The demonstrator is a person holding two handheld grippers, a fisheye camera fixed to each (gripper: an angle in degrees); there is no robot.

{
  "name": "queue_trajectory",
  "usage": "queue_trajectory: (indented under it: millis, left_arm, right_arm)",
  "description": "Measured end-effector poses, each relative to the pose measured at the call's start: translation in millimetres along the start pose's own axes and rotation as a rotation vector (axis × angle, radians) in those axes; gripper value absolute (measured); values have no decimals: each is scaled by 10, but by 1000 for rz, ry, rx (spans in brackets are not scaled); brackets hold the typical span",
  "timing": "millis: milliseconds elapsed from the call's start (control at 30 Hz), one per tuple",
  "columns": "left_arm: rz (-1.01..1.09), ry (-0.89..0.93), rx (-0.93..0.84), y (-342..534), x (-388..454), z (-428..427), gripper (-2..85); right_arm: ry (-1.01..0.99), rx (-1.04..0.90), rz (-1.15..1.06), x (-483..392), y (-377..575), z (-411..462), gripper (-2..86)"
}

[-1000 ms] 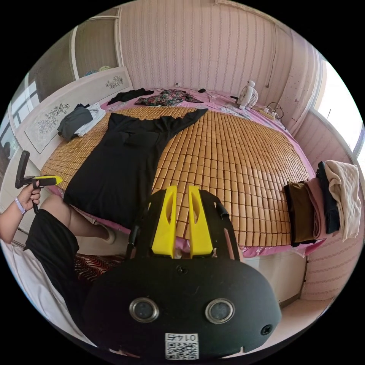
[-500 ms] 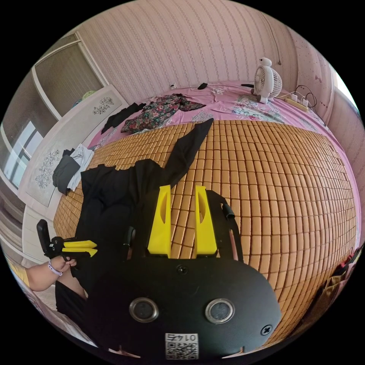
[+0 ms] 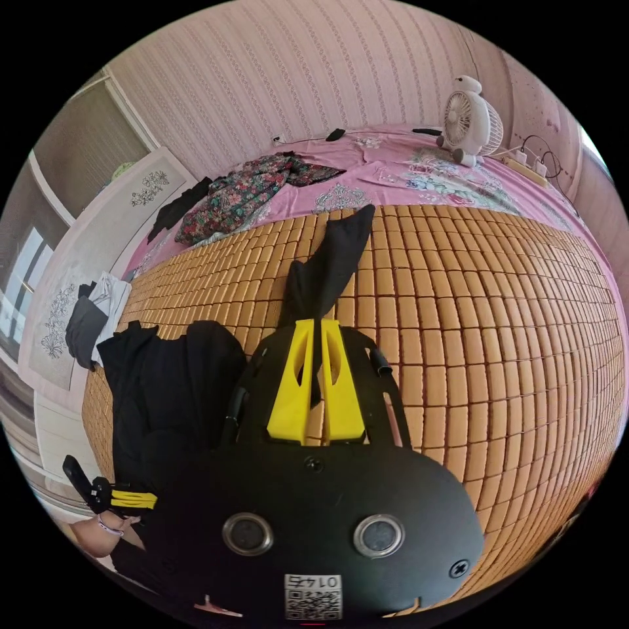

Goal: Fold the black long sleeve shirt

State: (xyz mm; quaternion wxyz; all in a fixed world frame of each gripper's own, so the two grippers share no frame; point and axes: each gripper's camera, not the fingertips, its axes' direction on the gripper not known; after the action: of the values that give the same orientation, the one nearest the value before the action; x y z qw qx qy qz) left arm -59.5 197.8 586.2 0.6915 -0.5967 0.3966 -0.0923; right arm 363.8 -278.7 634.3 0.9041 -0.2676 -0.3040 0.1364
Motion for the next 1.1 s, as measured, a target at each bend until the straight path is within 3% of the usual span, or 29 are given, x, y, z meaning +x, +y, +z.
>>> queue_trajectory:
  millis: [167,267,433,600,800,933,1100]
  left_arm:
    - [34,-73,-20,-215,285,-12,-6]
    - [49,-10,4,-334,427,-40,-7]
    - [125,-12,-39,-466,778,148,-7]
    - [236,-16,-103,-634,1178,451,-7]
    - [343,7,-133,-1016,1546,842,-7]
    - [381,42,-130,-1262,1706,1073,-7]
    - [380,64,-93,-1325,1767,1161,-7]
  right_arm:
    - [-55,191,-131,-6,614,-1764,35]
    - [-99,67,-35,266,1199,-2289,49]
    - [23,-101,130,738,2198,-2476,66]
    - [111,-34,244,1062,2394,-2564,76]
    - [-34,12,288,1258,2026,-2329,52]
    - [-21,-2,335,1254,1996,-2262,28]
    - [-156,155,315,1123,1991,-2704,19]
